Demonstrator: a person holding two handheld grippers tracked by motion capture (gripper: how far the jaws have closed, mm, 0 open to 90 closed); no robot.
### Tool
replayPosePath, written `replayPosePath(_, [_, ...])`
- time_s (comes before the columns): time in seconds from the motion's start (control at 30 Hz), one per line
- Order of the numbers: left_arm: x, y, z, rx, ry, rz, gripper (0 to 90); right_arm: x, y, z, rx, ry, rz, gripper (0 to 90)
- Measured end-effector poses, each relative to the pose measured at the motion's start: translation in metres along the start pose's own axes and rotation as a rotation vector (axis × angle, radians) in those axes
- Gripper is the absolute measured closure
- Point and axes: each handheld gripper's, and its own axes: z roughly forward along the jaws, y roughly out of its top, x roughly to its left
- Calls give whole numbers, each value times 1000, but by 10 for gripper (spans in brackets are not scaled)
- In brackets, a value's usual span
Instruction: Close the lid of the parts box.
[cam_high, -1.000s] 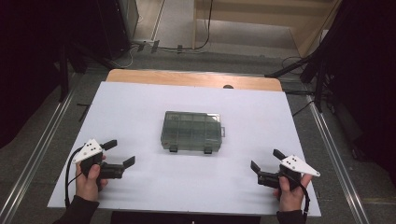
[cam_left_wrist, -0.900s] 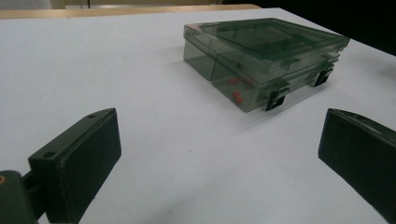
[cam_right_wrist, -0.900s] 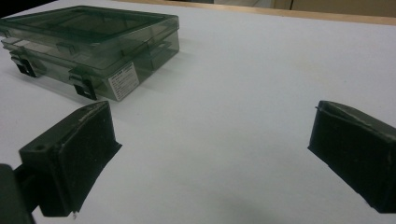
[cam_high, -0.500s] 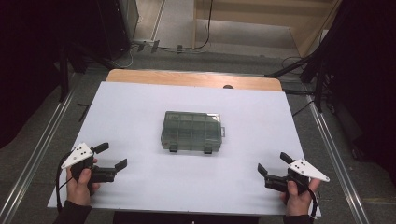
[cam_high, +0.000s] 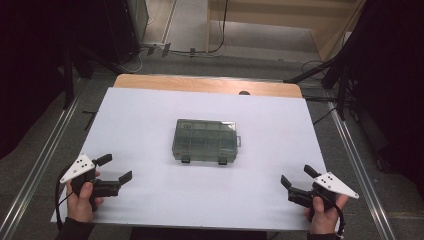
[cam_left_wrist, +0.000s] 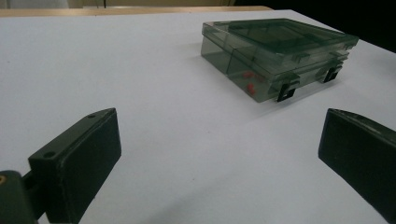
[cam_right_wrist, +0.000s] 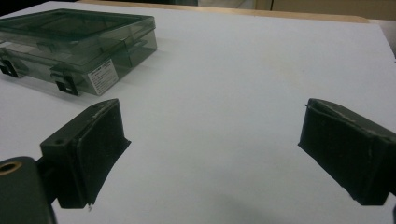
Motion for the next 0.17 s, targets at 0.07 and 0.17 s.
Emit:
replayPosePath(0.07, [0,0,0,2,3,-1,0,1,0,0,2,3,5,75])
replayPosePath(0.17, [0,0,1,13,18,-2,0,1,0,0,2,1,-1,87])
